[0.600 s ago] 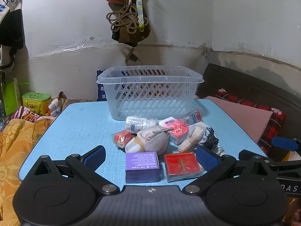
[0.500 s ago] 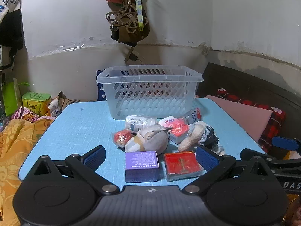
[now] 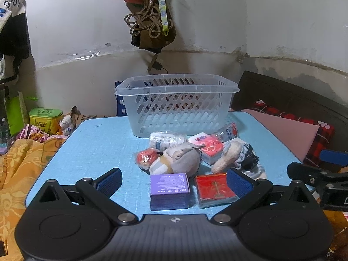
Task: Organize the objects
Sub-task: 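Bring the left tool to the white basket rim while the right tool approaches the pile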
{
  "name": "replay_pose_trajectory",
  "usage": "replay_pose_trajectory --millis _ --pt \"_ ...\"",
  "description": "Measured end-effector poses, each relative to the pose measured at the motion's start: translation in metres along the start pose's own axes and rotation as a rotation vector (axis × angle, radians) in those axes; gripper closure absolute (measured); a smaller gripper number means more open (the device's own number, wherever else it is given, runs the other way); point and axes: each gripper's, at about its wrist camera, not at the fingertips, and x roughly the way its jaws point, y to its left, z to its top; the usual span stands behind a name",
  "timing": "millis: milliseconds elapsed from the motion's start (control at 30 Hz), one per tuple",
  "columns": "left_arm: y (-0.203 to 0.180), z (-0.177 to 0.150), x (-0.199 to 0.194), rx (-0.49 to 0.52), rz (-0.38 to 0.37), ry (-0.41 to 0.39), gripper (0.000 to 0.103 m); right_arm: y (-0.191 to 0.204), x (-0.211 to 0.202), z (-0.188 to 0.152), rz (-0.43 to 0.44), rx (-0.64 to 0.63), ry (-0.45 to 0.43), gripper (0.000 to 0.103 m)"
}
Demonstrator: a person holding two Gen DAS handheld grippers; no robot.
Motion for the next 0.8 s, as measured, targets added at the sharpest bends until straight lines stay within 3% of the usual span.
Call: replay_pose_trajectory --millis 367,800 --pt "0.0039 -0.0022 0.0021 -0.007 0.008 0.004 0.0 -0.0034 -0.0014 -0.0009 0.057 0.021 0.009 0.002" --pt "0.0038 -0.0053 0.0014 -0.009 0.012 0.003 0.0 -0.0015 0.0001 -0.003 0.064 0.021 0.013 0.002"
